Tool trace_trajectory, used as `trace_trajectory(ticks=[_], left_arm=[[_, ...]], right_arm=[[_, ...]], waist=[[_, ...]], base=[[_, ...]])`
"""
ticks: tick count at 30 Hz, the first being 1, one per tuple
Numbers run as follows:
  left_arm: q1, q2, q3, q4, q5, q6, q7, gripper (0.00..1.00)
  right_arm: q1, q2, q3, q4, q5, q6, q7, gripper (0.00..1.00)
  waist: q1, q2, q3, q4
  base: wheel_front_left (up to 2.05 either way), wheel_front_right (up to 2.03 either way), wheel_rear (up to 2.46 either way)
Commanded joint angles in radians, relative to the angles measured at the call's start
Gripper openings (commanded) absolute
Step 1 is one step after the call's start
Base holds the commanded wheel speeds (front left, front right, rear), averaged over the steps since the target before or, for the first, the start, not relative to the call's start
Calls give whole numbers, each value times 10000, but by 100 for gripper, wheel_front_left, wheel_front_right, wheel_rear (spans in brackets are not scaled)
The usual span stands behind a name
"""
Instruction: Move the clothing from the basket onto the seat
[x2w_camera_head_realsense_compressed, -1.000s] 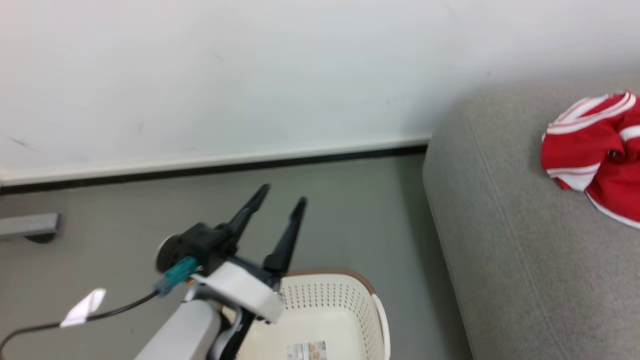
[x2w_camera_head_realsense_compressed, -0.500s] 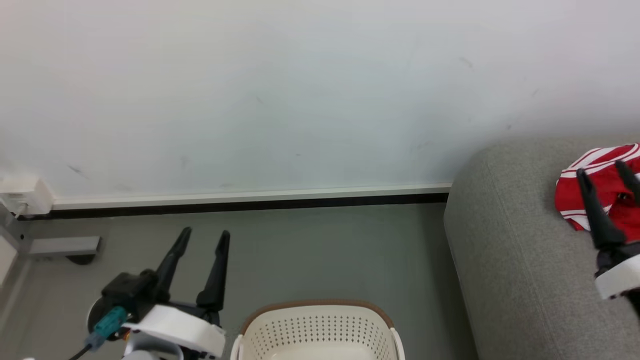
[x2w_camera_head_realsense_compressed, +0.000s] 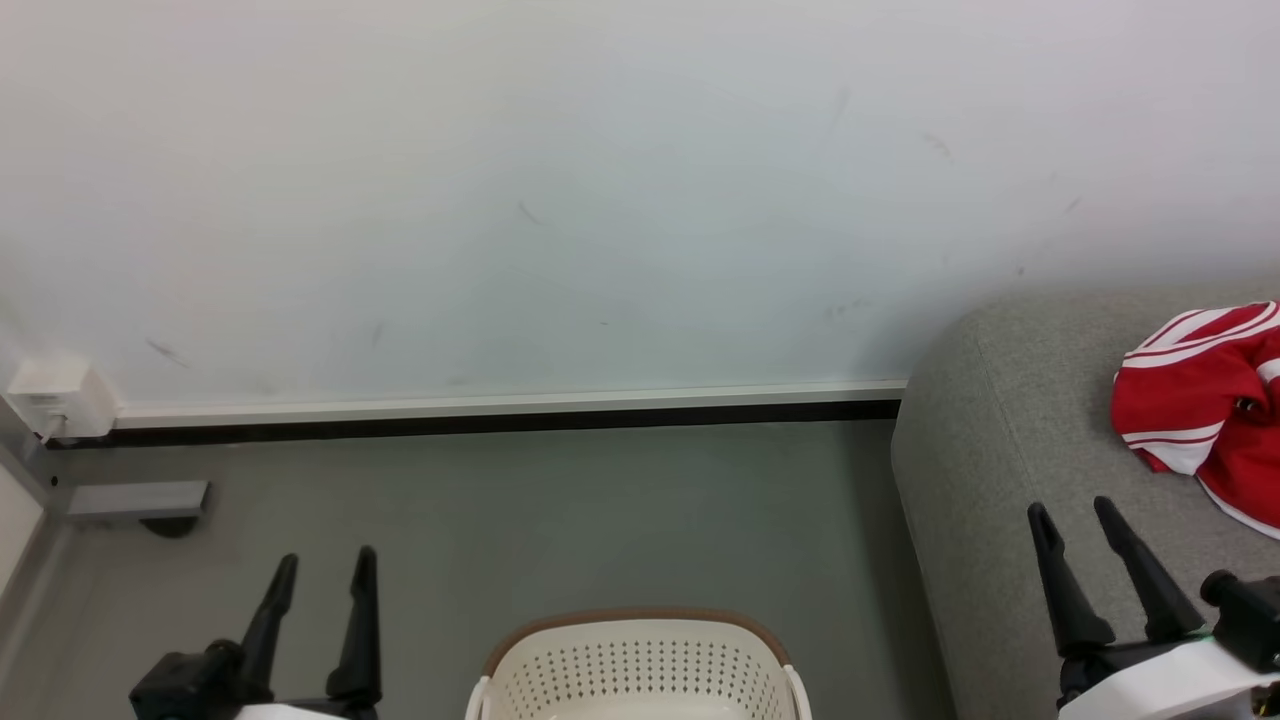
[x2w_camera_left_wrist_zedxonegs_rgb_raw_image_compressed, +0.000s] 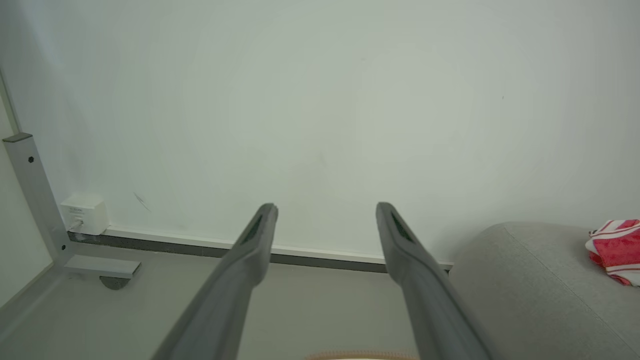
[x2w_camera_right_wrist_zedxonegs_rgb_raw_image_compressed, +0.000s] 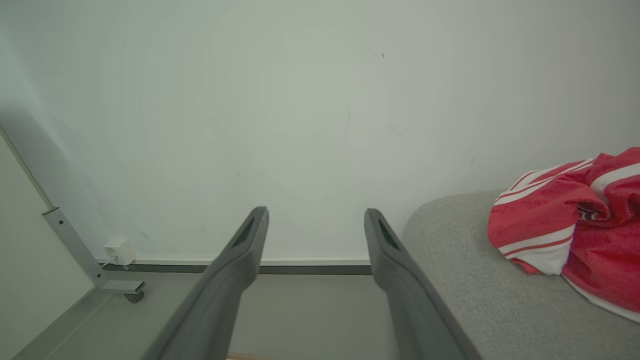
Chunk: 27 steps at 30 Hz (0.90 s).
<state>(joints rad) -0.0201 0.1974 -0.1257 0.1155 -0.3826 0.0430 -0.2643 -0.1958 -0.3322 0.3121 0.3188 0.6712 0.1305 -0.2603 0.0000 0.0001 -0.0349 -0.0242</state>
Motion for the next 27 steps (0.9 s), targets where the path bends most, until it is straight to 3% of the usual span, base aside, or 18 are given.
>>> trace_trajectory(ticks=[1, 14, 27], left_arm=[[130, -45, 219, 272, 311, -68, -1, 100], [370, -874, 1371, 1123, 1840, -551, -2, 100], [299, -1321, 2091, 1229, 2462, -1001, -2, 100]], right_arm=[[260, 210, -103, 121, -259, 6, -51, 100], [1417, 1444, -896, 155, -1969, 6, -51, 100], [1231, 1571, -863, 191, -2264, 6, -53, 100]], waist=[[0, -1, 29, 15], [0, -1, -53, 108], [0, -1, -61, -163]], base=[[0, 0, 0], [0, 0, 0], [0, 0, 0]])
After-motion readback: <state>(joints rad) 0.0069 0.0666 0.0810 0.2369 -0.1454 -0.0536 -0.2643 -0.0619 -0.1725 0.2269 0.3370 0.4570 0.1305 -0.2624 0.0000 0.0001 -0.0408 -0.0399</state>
